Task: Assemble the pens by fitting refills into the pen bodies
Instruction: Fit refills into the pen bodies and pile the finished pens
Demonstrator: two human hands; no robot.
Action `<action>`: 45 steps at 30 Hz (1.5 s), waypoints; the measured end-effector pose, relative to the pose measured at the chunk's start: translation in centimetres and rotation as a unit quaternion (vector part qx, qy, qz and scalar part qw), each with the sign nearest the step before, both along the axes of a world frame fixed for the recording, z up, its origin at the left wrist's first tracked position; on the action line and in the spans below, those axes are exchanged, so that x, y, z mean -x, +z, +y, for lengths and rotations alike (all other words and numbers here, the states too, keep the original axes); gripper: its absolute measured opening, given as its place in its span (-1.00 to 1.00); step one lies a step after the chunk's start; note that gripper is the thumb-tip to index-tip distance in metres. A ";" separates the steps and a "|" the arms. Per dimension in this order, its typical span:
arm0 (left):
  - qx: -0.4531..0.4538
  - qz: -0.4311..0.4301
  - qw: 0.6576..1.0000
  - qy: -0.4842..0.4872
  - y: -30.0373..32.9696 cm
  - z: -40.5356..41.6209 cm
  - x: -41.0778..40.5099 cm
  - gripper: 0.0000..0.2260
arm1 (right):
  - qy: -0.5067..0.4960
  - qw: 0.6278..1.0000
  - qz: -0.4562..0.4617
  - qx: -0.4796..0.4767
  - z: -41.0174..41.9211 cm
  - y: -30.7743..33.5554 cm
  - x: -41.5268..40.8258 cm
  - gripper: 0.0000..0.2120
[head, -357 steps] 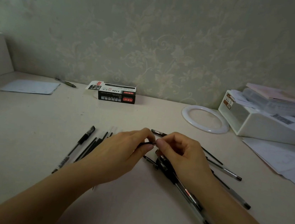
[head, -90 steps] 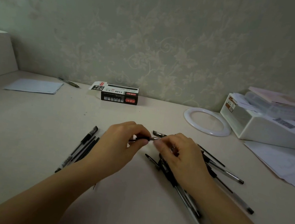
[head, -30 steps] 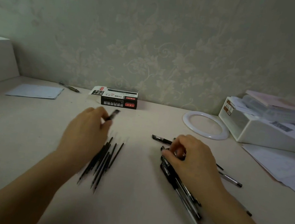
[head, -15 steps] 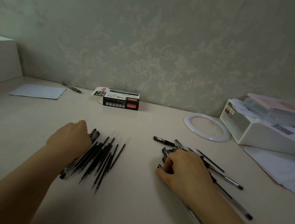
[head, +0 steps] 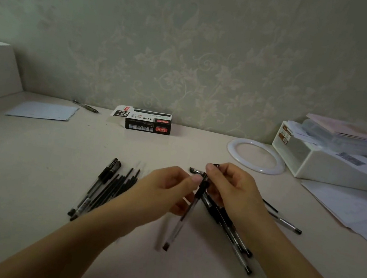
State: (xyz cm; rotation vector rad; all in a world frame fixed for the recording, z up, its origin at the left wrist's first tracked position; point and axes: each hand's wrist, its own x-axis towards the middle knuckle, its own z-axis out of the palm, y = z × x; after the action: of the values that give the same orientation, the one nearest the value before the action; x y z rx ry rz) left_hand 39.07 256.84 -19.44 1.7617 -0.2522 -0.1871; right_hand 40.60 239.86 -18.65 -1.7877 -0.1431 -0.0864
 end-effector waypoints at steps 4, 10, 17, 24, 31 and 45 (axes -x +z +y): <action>-0.048 -0.051 0.997 -0.028 0.0 0.2 0.0 -0.82 | 0.042 0.999 -0.004 -0.024 0.0 -0.3 0.2 -0.79; -0.198 -0.190 0.961 0.015 -0.7 0.8 -0.3 -0.87 | 0.088 0.996 -0.033 0.007 0.0 -0.8 0.2 -0.90; -0.356 -0.311 0.878 0.069 -0.6 0.7 -0.3 -0.77 | 0.099 0.994 -0.032 -0.039 0.1 -0.9 0.4 -0.86; -0.374 -0.277 0.863 0.194 -0.6 1.5 -1.1 -0.41 | 0.004 0.990 -0.069 -0.124 -0.6 -0.2 0.1 -0.87; -0.316 -0.263 0.899 0.151 -1.4 1.3 -1.0 -0.84 | -0.010 0.953 -0.190 0.236 -1.3 -1.8 0.1 -0.89; -0.364 -0.290 0.881 0.078 -1.9 1.4 -1.3 -0.91 | 0.029 0.886 -0.241 0.394 -0.8 -2.9 0.1 -0.91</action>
State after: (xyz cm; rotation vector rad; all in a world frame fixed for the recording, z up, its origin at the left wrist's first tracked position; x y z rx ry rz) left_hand 40.40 258.25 -21.38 2.5559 -0.5154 0.4363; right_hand 40.47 239.03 -21.57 -2.5425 -0.6689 -0.4910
